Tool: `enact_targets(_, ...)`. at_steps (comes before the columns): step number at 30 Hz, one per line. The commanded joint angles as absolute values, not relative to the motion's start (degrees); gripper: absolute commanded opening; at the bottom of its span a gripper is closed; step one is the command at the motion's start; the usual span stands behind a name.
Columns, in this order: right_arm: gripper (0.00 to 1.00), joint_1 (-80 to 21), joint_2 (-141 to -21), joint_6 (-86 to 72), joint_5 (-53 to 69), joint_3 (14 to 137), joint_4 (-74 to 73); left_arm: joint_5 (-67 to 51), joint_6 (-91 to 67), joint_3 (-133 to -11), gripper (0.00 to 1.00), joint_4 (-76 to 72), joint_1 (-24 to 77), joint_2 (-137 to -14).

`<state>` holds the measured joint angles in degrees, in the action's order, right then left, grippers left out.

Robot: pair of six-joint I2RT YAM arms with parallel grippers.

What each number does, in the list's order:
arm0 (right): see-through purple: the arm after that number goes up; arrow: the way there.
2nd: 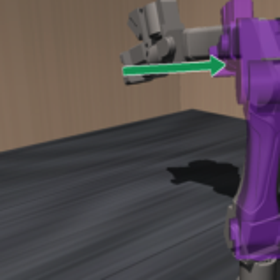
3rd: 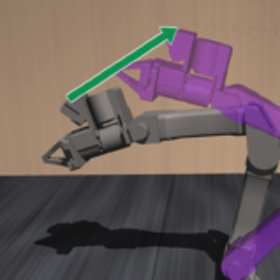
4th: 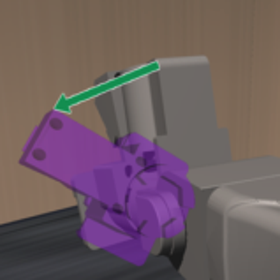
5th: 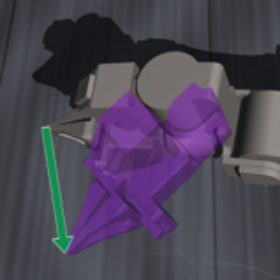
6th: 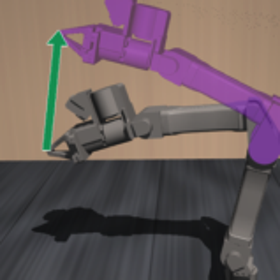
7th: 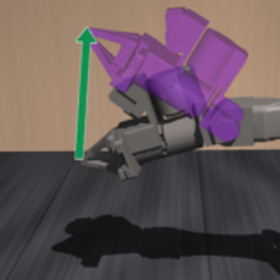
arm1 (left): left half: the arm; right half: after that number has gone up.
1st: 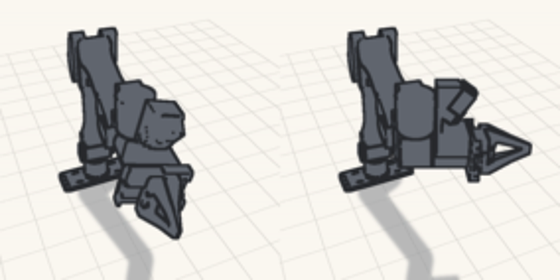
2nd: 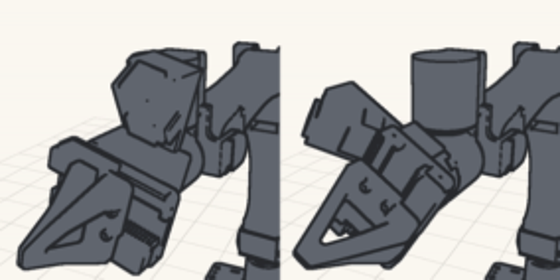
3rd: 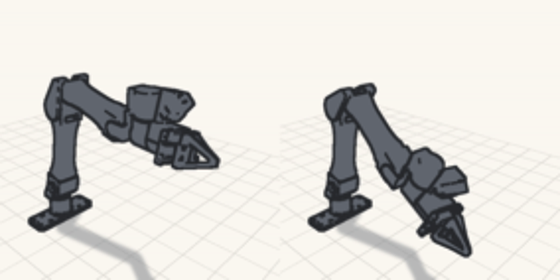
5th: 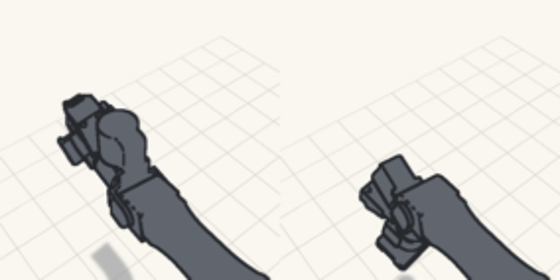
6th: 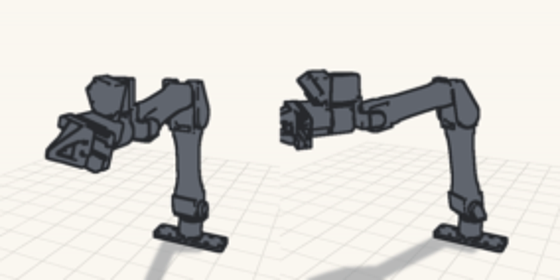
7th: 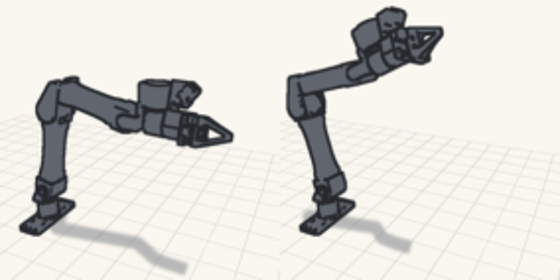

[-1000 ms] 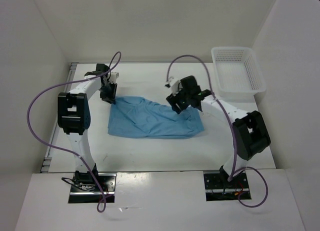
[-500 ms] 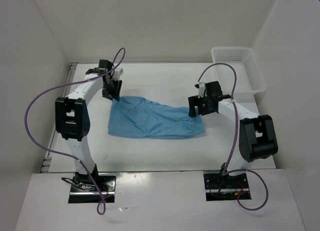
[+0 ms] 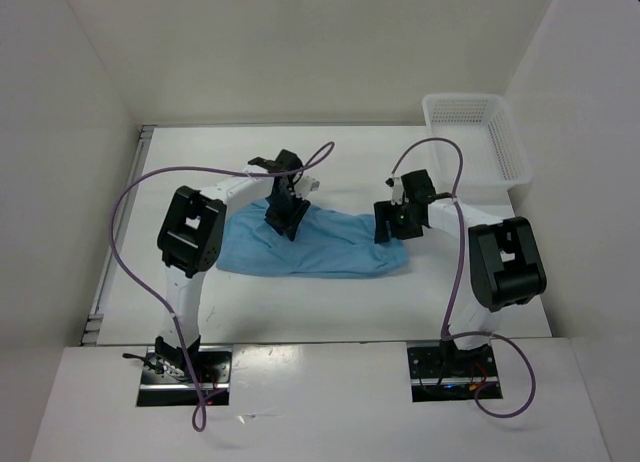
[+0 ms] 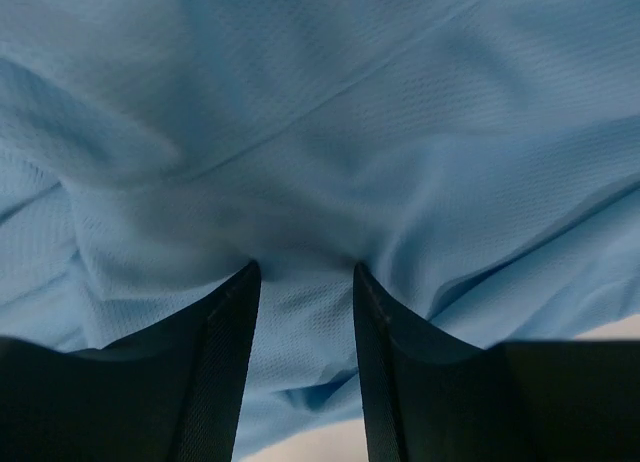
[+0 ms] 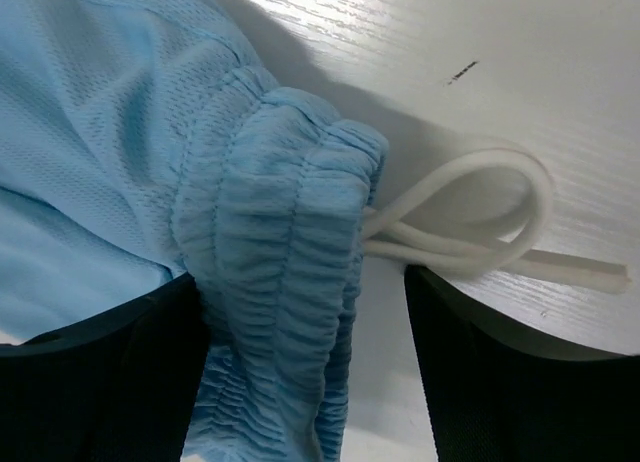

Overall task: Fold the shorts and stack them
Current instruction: Fold the shorts

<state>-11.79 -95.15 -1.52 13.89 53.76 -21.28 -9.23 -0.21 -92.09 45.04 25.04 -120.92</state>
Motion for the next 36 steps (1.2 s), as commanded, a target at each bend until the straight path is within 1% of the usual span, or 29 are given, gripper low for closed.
enact_targets(1,0.78,-14.05,-97.11,-3.08,10.03,54.67,-19.60,-9.76,0.00,-94.39,0.50,45.27,25.66,-122.70)
enact_targets(2,0.76,-14.76,-97.12,-3.08,10.02,54.67,-19.60,-9.23,0.00,-94.39,0.50,45.26,26.19,-123.48)
enact_targets(5,0.56,-15.29,-98.26,-3.69,9.40,54.67,-19.07,-9.23,0.00,-94.39,0.50,45.26,26.19,-124.71)
enact_targets(6,0.40,-15.29,-98.26,-3.69,8.71,54.67,-19.07,-9.23,0.00,-93.79,0.50,44.65,26.19,-124.72)
enact_targets(7,0.32,-15.29,-98.26,-3.69,8.70,54.67,-19.07,-9.23,0.00,-92.91,0.50,44.65,26.71,-124.72)
enact_targets(8,0.26,-15.29,-98.26,-3.69,8.70,54.67,-19.07,-9.23,0.00,-92.90,0.50,44.04,26.72,-125.24)
enact_targets(9,0.15,-15.29,-98.26,-3.69,8.70,54.67,-19.07,-9.23,0.00,-92.20,0.50,44.03,26.72,-125.24)
enact_targets(12,0.02,-15.29,-96.95,-2.90,8.70,56.15,-20.73,-9.76,0.00,-91.67,0.50,43.42,27.25,-125.24)
enact_targets(13,0.00,-15.29,-95.81,-1.42,8.09,57.55,-22.31,-9.76,0.00,-91.67,0.50,43.42,27.25,-125.24)
enact_targets(15,0.00,-15.29,-94.40,0.43,7.30,59.49,-24.77,-11.07,0.00,-93.68,0.50,43.42,27.95,-125.24)
enact_targets(20,0.00,-9.33,-92.37,5.62,6.77,67.05,-37.41,-13.97,0.00,-99.57,0.53,45.78,28.48,-121.47)
enact_targets(23,0.00,-7.48,-89.83,8.52,0.72,68.38,-39.81,-13.27,0.00,-99.58,0.54,46.41,28.48,-116.64)
enact_targets(24,0.00,-7.47,-89.13,9.05,-0.60,68.38,-40.77,-12.75,0.00,-98.71,0.56,46.41,27.87,-115.41)
enact_targets(25,0.00,-7.47,-88.34,9.57,-1.49,68.38,-41.39,-12.74,0.00,-97.92,0.60,46.41,27.08,-113.31)
enact_targets(27,0.00,-6.95,-86.40,10.20,-3.68,69.69,-43.32,-12.22,0.00,-95.29,0.65,45.27,26.02,-112.59)
enact_targets(28,0.00,-6.94,-86.40,10.20,-4.65,69.70,-43.33,-11.52,0.00,-94.32,0.65,45.26,25.41,-111.89)
enact_targets(31,0.00,-6.94,-85.61,11.33,-10.09,72.85,-44.82,-10.90,0.00,-92.03,0.66,43.95,23.12,-113.98)
enact_targets(33,0.00,-6.33,-87.44,11.34,-13.25,75.92,-45.35,-12.30,0.00,-91.33,0.67,42.55,22.06,-115.39)
enact_targets(36,0.00,-6.33,-89.29,11.34,-13.97,79.61,-45.88,-12.83,0.00,-91.93,0.68,41.92,20.84,-119.08)
